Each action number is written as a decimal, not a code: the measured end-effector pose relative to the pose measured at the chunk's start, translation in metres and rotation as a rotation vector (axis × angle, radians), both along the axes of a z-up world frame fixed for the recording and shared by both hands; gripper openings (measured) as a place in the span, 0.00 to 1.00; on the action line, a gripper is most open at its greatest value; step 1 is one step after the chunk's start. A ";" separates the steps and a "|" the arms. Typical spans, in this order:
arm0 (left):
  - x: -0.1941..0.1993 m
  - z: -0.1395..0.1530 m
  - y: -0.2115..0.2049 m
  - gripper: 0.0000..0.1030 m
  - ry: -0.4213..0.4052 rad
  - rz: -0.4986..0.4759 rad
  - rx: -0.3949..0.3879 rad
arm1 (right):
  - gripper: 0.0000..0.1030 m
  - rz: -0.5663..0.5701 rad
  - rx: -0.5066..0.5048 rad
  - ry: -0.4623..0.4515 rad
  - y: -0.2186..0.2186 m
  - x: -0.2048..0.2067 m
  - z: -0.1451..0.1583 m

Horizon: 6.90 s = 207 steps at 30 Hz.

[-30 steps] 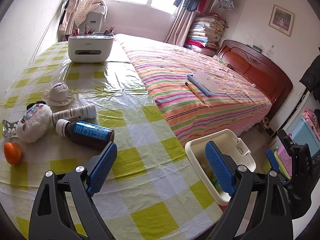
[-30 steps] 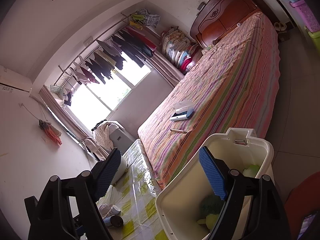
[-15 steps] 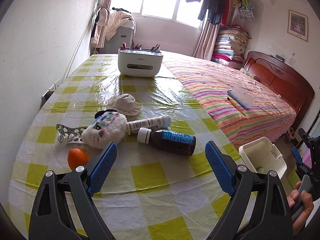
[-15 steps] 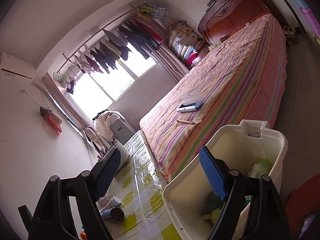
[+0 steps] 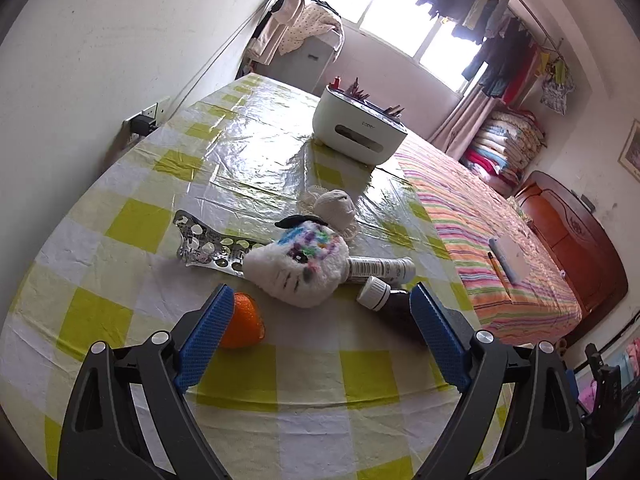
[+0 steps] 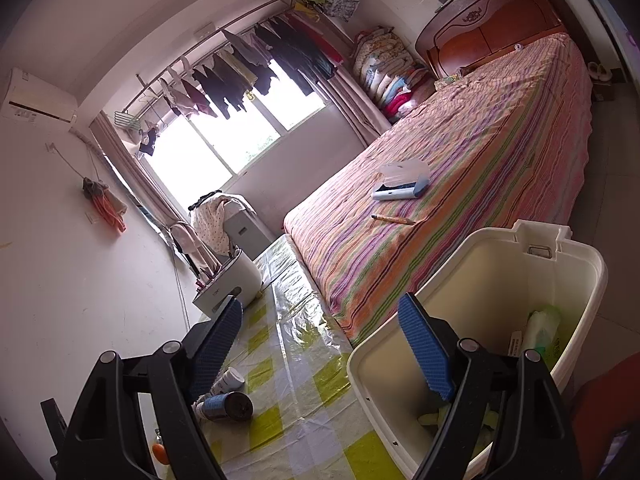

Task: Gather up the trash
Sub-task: 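Bring both tools back over the remaining items on the table, then close the right tool on the blue-labelled brown bottle while the left tool grasps the white fluffy toy, then carry the bottle and white fluffy toy with both tools over the bin, then open both tools to drop the bottle and fluffy toy into the bin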

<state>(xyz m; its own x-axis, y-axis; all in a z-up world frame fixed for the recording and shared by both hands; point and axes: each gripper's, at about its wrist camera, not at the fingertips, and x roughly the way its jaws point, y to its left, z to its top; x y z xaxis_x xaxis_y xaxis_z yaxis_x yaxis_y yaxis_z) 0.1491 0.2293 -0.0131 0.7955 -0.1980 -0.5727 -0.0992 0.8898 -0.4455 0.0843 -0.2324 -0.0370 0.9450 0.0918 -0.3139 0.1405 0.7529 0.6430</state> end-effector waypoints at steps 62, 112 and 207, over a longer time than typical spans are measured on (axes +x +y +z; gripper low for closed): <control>0.095 -0.051 -0.041 0.82 0.289 -0.208 0.460 | 0.40 1.217 -0.908 0.245 0.261 0.144 -0.054; 0.025 -0.009 -0.089 0.50 0.070 -0.165 0.133 | 0.40 0.841 -0.506 0.191 0.152 0.086 -0.021; 0.006 -0.019 -0.370 0.80 -0.003 -0.603 0.266 | 0.59 -0.164 0.153 -0.122 -0.080 -0.051 -0.002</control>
